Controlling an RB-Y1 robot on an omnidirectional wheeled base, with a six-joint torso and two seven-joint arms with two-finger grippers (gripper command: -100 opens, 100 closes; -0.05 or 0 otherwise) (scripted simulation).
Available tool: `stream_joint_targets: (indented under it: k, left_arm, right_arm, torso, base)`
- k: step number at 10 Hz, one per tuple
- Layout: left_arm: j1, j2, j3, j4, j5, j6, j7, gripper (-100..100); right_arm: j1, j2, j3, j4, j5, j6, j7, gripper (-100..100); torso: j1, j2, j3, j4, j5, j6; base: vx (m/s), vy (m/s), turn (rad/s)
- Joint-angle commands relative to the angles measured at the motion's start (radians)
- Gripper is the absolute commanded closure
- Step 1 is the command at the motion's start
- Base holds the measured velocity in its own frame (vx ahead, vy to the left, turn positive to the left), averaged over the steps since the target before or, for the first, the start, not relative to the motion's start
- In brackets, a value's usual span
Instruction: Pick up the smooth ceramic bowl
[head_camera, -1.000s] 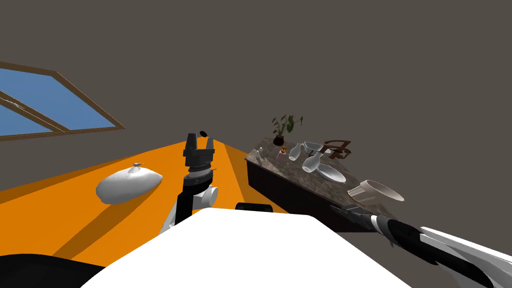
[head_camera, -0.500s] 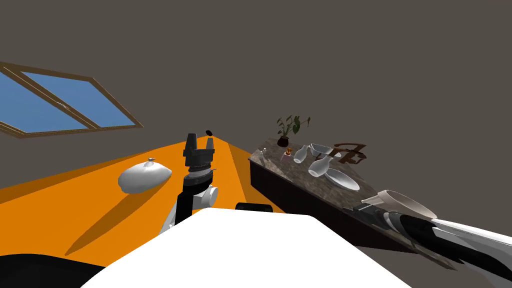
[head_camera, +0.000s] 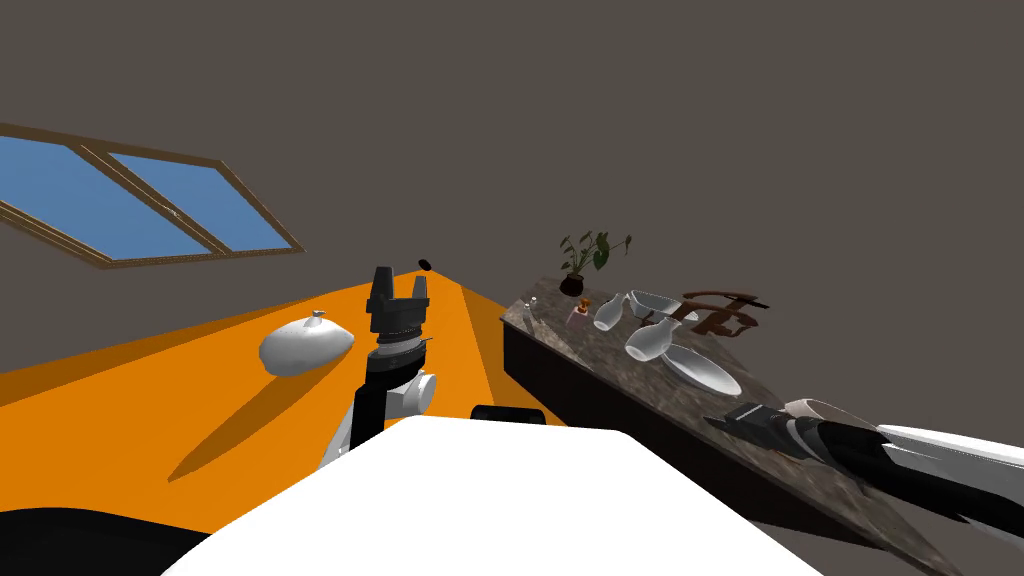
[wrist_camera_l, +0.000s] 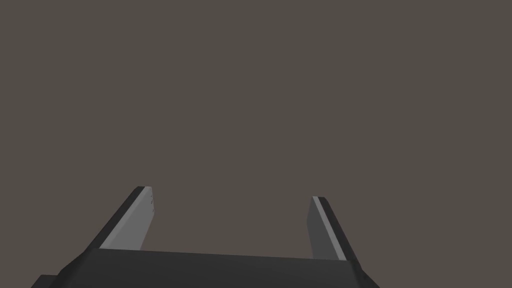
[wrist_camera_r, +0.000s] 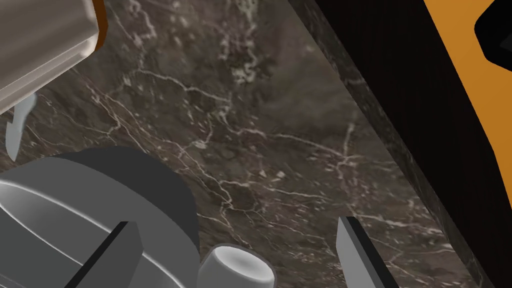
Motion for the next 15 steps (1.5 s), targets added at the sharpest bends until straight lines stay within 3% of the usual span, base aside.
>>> stream_joint_targets:
  k: [1,4,5,8,9,10,11,13,15]
  left_arm:
    - [0.0,0.0,0.0,0.0,0.0,0.0,0.0,0]
    - [0.0,0.0,0.0,0.0,0.0,0.0,0.0,0]
    - [0.0,0.0,0.0,0.0,0.0,0.0,0.0,0]
    - [0.0,0.0,0.0,0.0,0.0,0.0,0.0,0]
    - [0.0,0.0,0.0,0.0,0.0,0.0,0.0,0]
    - [0.0,0.0,0.0,0.0,0.0,0.0,0.0,0]
    - [0.0,0.0,0.0,0.0,0.0,0.0,0.0,0]
    - [0.0,0.0,0.0,0.0,0.0,0.0,0.0,0]
    - [0.0,0.0,0.0,0.0,0.0,0.0,0.0,0]
  right_arm:
    - [0.019,-0.048,0.004,-0.003,-0.009,0.015,0.0,-100]
    - [0.034,-0.106,0.038,-0.007,-0.009,0.027,-0.011,-100]
    - [0.043,-0.106,0.054,-0.02,-0.008,0.026,-0.015,-100]
    - [0.045,-0.108,0.051,-0.023,-0.017,0.029,-0.006,-100]
    - [0.045,-0.108,0.052,-0.022,-0.015,0.028,-0.011,0]
    - [0.042,-0.073,0.057,-0.013,-0.003,0.038,-0.002,-100]
    - [0.042,-0.073,0.057,-0.013,-0.06,0.038,0.012,-100]
    - [0.042,-0.073,0.057,-0.013,-0.003,0.038,-0.002,-100]
    - [0.038,-0.021,0.064,0.001,0.016,0.053,0.011,-100]
  torso:
    - [0.0,0.0,0.0,0.0,0.0,0.0]
    - [-0.003,-0.004,-0.002,-0.001,-0.001,0.0]
    - [-0.003,-0.006,-0.004,-0.001,-0.001,0.0]
    - [-0.002,-0.002,-0.001,-0.001,-0.001,0.001]
    - [0.0,0.0,0.0,0.0,0.0,0.001]
    - [0.0,0.001,0.0,0.0,0.0,0.001]
    - [0.0,0.0,0.0,0.0,0.0,0.001]
    - [0.0,0.0,0.0,0.0,0.0,0.001]
    - [0.0,0.002,0.001,0.0,0.0,0.001]
  base:
    - [0.032,-0.01,0.195]
    - [0.077,-0.046,0.178]
    - [0.132,-0.086,0.206]
    - [0.036,-0.035,0.006]
    - [0.0,0.0,0.0]
    - [0.022,-0.012,0.074]
    - [0.026,-0.017,0.049]
    - [0.007,-0.005,0.003]
    - [-0.012,-0.015,0.048]
